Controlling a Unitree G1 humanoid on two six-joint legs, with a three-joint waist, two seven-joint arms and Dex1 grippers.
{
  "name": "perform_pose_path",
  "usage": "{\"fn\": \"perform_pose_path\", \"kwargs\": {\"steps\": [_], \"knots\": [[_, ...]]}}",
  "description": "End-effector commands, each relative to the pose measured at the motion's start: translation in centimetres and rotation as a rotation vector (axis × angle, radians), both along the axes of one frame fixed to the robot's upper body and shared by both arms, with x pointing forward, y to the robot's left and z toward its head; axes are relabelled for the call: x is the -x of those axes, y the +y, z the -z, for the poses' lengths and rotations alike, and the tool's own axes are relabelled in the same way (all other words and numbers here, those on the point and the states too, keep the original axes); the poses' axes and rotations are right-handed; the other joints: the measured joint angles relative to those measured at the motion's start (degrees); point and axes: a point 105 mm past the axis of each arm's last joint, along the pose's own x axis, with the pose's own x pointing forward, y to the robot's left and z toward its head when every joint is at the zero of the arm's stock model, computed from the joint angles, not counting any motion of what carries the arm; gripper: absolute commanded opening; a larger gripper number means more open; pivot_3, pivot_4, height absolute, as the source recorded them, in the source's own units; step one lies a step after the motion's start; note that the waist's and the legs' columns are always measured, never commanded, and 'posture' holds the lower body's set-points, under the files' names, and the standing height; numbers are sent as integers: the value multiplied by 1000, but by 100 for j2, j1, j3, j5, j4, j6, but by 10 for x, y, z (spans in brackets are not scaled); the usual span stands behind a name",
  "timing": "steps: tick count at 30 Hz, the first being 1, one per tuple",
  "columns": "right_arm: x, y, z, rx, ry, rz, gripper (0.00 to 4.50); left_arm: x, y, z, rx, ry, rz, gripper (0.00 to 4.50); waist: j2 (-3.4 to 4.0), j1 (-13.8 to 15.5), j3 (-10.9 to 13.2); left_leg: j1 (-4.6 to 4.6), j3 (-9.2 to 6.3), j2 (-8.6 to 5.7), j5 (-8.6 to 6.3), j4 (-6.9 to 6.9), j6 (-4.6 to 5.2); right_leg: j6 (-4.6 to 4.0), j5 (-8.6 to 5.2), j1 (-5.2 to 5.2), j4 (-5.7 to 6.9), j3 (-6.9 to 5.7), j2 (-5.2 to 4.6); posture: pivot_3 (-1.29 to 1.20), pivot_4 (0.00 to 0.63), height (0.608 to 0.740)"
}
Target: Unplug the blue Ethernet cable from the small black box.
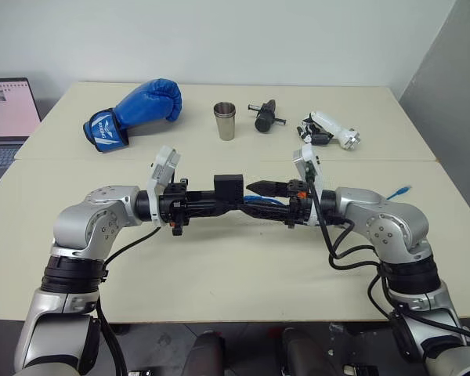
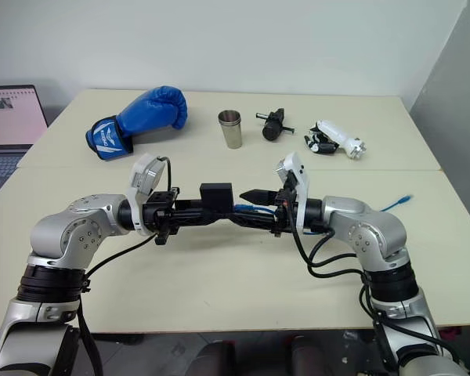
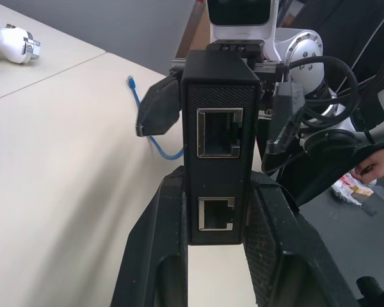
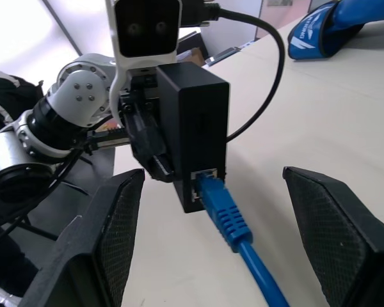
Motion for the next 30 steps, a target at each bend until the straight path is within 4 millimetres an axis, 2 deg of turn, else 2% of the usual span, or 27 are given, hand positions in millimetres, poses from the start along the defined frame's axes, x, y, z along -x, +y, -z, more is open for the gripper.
{"fn": "perform_pose_path", "kwargs": {"steps": [1, 22, 23, 24, 30], "knots": [[0, -1, -8, -29, -31, 6, 3800, 3, -1, -12, 18, -53, 16, 794, 0, 0, 0, 0, 0, 0, 0, 0, 0, 0, 0, 0, 0, 0, 0, 0, 150, 740], [5, -8, -3, -21, 29, -53, 3800, 3, -1, -13, 18, -49, 25, 794, 0, 0, 0, 0, 0, 0, 0, 0, 0, 0, 0, 0, 0, 0, 0, 0, 150, 740], [5, -8, -4, -23, 31, -54, 3523, 3, -1, -12, 18, -49, 26, 794, 0, 0, 0, 0, 0, 0, 0, 0, 0, 0, 0, 0, 0, 0, 0, 0, 150, 740], [5, -8, -4, -26, 30, -54, 3453, 4, -1, -12, 17, -49, 27, 794, 0, 0, 0, 0, 0, 0, 0, 0, 0, 0, 0, 0, 0, 0, 0, 0, 150, 740], [5, -8, -6, -36, 37, -58, 3453, 5, -1, -12, 10, -49, 34, 794, 0, 0, 0, 0, 0, 0, 0, 0, 0, 0, 0, 0, 0, 0, 0, 0, 150, 740]]}}
